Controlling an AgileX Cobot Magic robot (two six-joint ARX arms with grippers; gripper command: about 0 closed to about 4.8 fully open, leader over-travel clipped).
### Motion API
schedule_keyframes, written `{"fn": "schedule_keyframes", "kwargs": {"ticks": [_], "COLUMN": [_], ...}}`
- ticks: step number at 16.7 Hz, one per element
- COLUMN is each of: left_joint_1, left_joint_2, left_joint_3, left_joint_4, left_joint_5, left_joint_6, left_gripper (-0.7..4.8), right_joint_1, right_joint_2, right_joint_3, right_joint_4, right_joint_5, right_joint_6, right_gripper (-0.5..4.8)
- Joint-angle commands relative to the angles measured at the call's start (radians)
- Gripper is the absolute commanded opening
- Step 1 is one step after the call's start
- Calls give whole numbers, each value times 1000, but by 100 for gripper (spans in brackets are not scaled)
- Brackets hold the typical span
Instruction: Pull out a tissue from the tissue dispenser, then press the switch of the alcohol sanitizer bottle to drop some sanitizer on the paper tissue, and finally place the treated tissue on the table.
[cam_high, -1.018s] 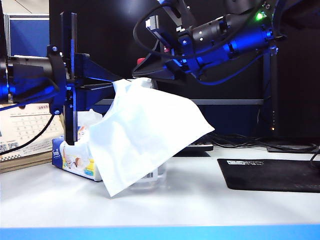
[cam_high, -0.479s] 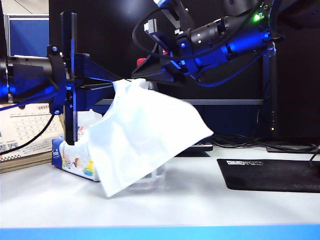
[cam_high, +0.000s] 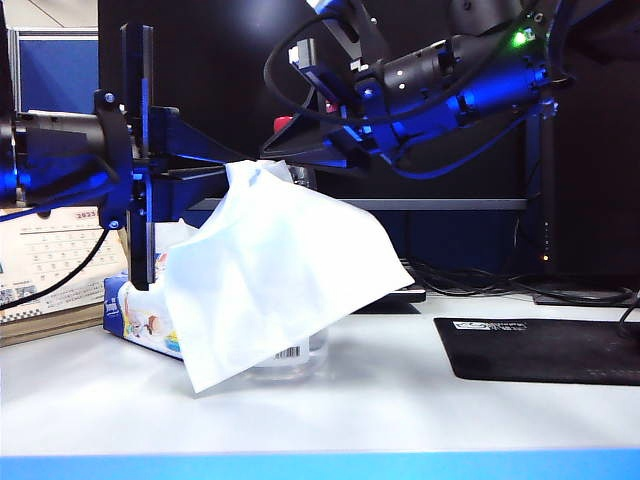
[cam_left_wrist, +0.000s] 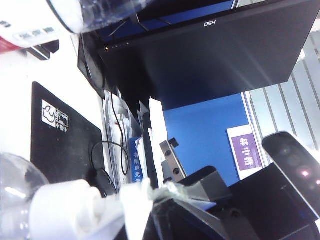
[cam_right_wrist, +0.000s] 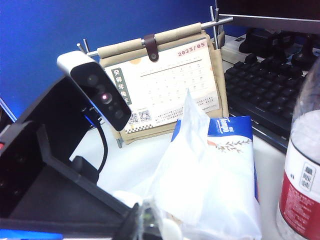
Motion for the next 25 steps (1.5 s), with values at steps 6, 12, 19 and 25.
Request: {"fn": "schedule_keyframes", "kwargs": {"ticks": [6,12,19,25], "left_joint_1": [0,0,22,153], "left_joint_2": [-3,-3,-3,-4], "left_joint_3": [3,5,5,5], "left_joint_4": [20,19,26,38], "left_joint_5": [16,16,37,182], "left_joint_6": [1,1,45,47], "left_gripper": [-6,-6,-6,-6], "right_joint_1": [10,10,8,6], "right_joint_2": [47,37,-131,-186], "right_joint_3": [-54,-58,-58,-58], "right_joint_4": [-174,-119,-71,-82], "right_joint_5": [0,-1,3,3], "right_joint_6": [6,34,34,34], "right_gripper": [-1,-1,-1,-1]}}
